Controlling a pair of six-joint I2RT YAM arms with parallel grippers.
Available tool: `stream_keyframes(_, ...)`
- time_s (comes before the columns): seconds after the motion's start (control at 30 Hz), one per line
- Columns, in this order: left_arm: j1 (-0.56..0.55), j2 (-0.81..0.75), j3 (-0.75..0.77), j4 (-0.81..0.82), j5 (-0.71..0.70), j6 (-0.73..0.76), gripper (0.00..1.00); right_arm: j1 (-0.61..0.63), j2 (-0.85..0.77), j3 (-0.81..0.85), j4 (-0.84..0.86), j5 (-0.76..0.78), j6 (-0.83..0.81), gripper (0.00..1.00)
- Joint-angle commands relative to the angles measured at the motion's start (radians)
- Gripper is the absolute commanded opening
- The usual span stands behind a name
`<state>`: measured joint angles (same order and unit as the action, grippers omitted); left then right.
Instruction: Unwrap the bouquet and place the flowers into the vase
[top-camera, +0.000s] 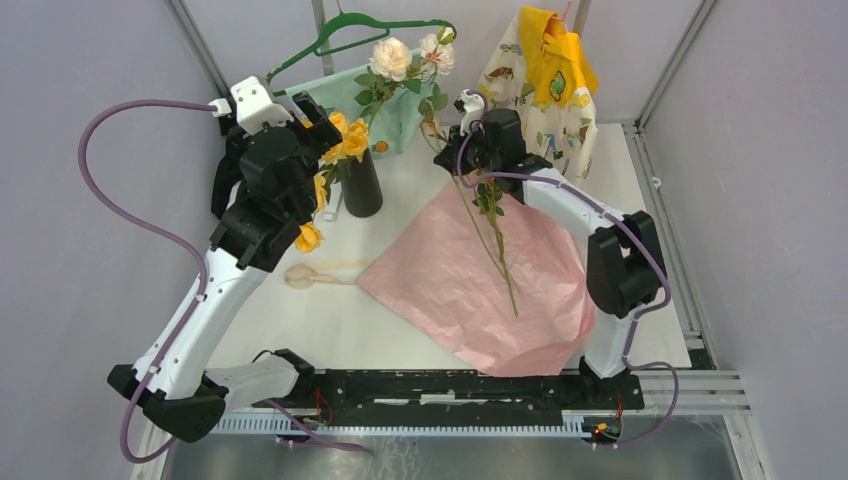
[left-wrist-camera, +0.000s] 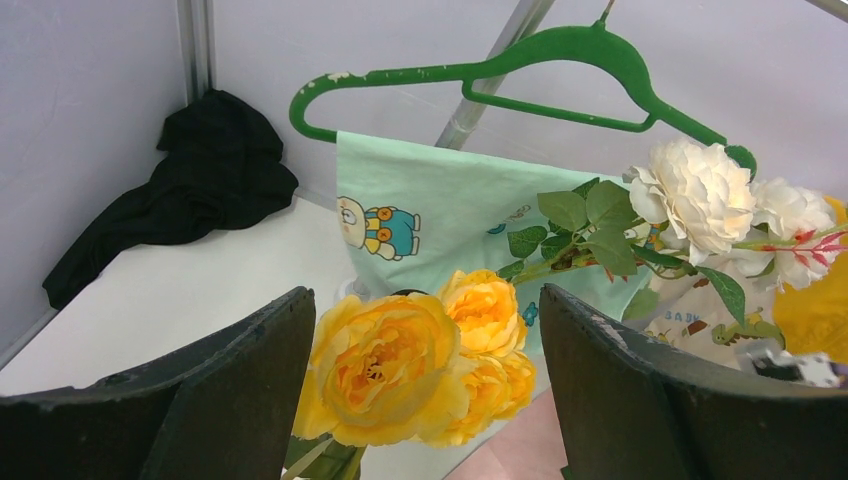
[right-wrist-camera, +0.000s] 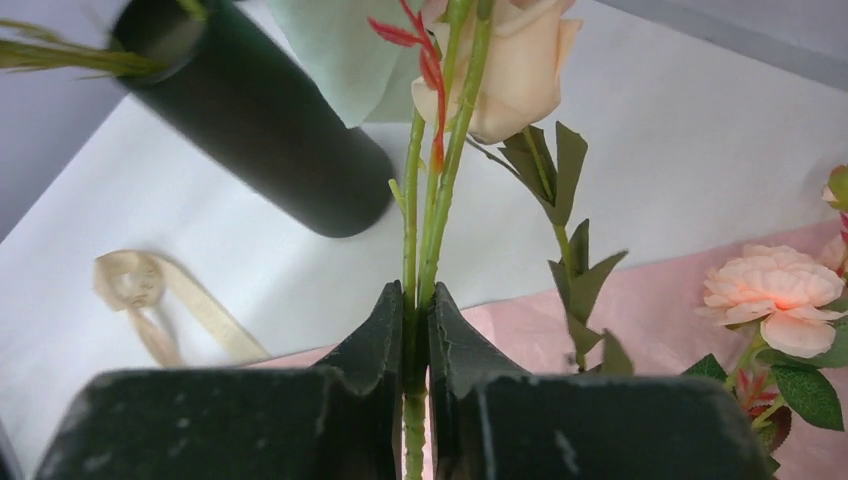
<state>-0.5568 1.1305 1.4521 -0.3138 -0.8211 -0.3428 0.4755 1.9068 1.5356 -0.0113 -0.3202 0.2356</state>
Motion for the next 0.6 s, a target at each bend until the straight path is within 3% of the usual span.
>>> stream_keyframes(0.0,0.0,-0.027,0.009,0.01,-0.017,0.006,0.88,-0.003,-0.15,-0.111,0.128,-0.082,0.043,0.12)
stream_keyframes(0.1,-0.001,-0.036,0.007,0.009,-0.014,0.006,0.88,-0.008,-0.211,-0.173,0.151,-0.115,0.061,0.12)
stream_keyframes(0.3,-0.001,-0.033,0.011,0.007,-0.002,0.002,0.88,-0.014,-0.336,-0.298,0.138,-0.179,0.108,0.0)
stream_keyframes(0.57,0.0,-0.006,0.013,0.005,0.015,-0.01,0.88,-0.014,-0.541,-0.519,0.134,-0.166,0.099,0.0)
